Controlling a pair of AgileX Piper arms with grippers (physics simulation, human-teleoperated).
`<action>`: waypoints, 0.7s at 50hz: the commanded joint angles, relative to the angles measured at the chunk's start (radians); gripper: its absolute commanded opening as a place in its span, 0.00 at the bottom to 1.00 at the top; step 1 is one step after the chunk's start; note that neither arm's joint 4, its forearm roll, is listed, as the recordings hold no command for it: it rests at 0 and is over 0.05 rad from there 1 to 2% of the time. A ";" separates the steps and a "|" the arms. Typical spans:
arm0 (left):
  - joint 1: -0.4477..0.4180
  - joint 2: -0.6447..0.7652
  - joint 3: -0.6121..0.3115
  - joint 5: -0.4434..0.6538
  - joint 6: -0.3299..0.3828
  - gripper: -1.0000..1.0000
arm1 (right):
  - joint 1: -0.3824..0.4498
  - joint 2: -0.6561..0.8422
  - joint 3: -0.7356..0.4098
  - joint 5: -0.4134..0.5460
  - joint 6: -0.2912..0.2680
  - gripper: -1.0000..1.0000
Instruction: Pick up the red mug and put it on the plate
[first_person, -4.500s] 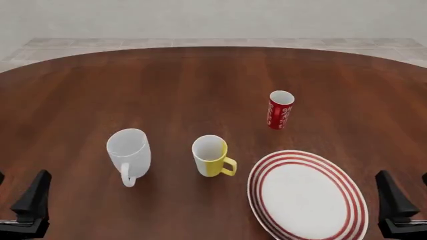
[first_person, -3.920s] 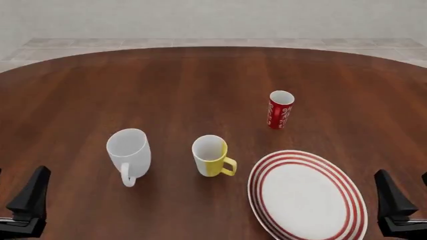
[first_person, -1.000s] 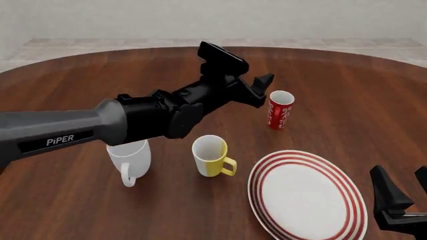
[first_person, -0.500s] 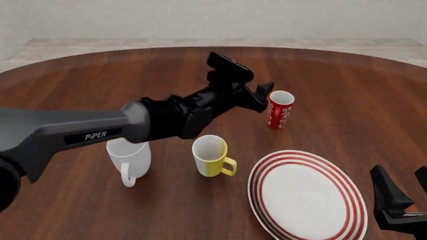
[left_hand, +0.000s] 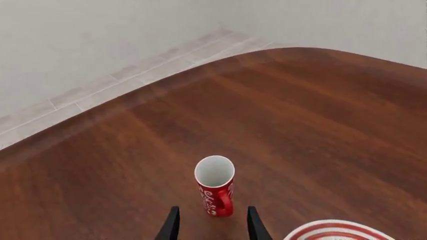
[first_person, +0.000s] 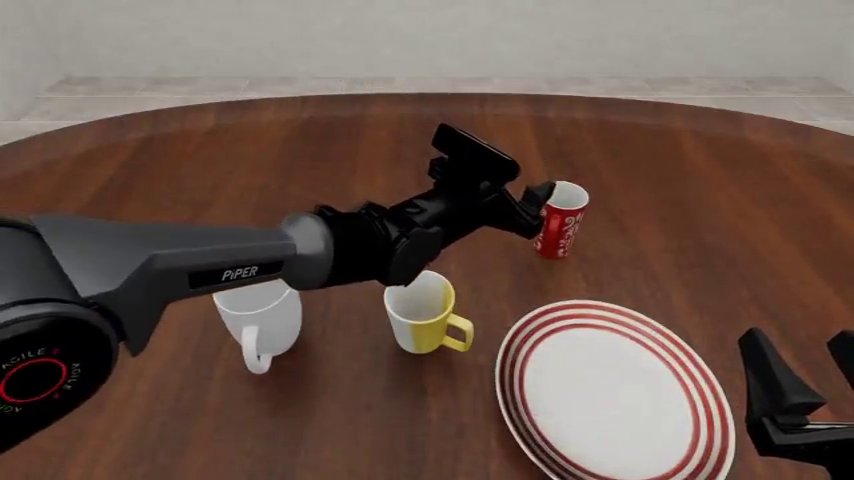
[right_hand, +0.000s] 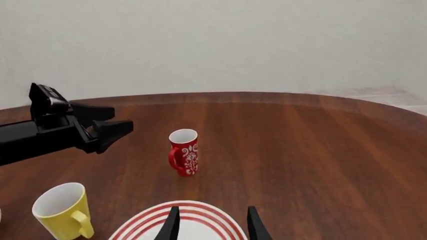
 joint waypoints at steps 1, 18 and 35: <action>-0.005 0.032 -0.018 -0.005 0.003 1.00 | 0.002 -0.004 0.000 0.004 -0.002 1.00; -0.010 0.091 -0.071 -0.001 0.008 1.00 | 0.000 -0.005 0.000 0.002 0.007 1.00; -0.004 0.169 -0.120 -0.015 0.029 1.00 | 0.002 0.013 -0.001 -0.015 0.009 1.00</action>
